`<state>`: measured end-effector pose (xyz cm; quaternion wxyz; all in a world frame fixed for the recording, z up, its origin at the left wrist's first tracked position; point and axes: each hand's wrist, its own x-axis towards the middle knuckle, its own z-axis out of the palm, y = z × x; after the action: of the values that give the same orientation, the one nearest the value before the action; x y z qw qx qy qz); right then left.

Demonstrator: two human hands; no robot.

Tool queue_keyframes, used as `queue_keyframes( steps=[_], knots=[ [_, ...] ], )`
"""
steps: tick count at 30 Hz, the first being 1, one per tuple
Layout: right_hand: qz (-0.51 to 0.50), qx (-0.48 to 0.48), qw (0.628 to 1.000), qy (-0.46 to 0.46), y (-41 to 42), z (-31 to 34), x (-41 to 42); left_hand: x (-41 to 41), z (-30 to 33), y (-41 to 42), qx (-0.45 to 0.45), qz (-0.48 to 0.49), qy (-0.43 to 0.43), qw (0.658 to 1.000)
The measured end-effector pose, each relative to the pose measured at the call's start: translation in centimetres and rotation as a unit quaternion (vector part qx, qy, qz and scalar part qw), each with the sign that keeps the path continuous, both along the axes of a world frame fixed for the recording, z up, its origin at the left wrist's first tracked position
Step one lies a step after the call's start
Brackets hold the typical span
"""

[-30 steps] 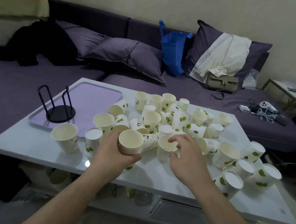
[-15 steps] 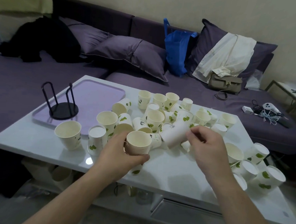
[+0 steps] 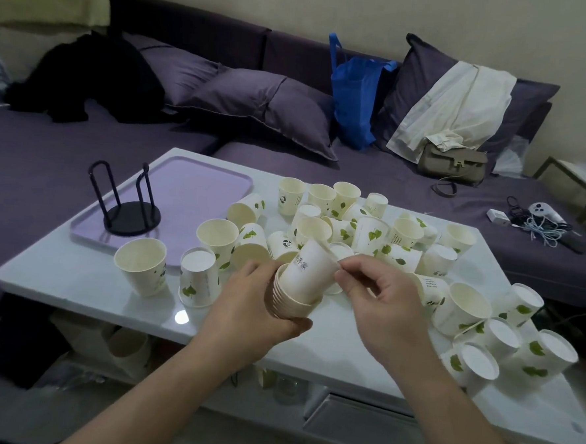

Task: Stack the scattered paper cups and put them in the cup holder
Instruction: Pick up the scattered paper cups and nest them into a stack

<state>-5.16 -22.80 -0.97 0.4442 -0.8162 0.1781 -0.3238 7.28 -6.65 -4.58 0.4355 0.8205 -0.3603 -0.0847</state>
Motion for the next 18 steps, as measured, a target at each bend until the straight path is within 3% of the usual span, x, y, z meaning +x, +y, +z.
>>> queue_keyframes(
  steps=[6, 9, 13, 18],
  knots=[
    [0.057, -0.249, 0.966, 0.043, 0.9, -2.2, 0.3, -0.3, -0.3, -0.1, -0.01, 0.003, 0.009, 1.0],
    [0.072, -0.286, 0.952, 0.078, 1.1, -2.5, 0.3, -0.2, -0.3, 0.2, -0.018, 0.002, 0.018, 1.0],
    [0.062, -0.261, 0.957, 0.109, 1.8, -1.8, 0.1, 0.1, -0.3, 0.3, -0.036, 0.01, 0.044, 0.998],
    [0.144, -0.301, 0.911, 0.243, 3.1, -2.1, 0.5, 0.5, -0.3, 0.4, -0.032, 0.022, 0.039, 0.998]
  ],
)
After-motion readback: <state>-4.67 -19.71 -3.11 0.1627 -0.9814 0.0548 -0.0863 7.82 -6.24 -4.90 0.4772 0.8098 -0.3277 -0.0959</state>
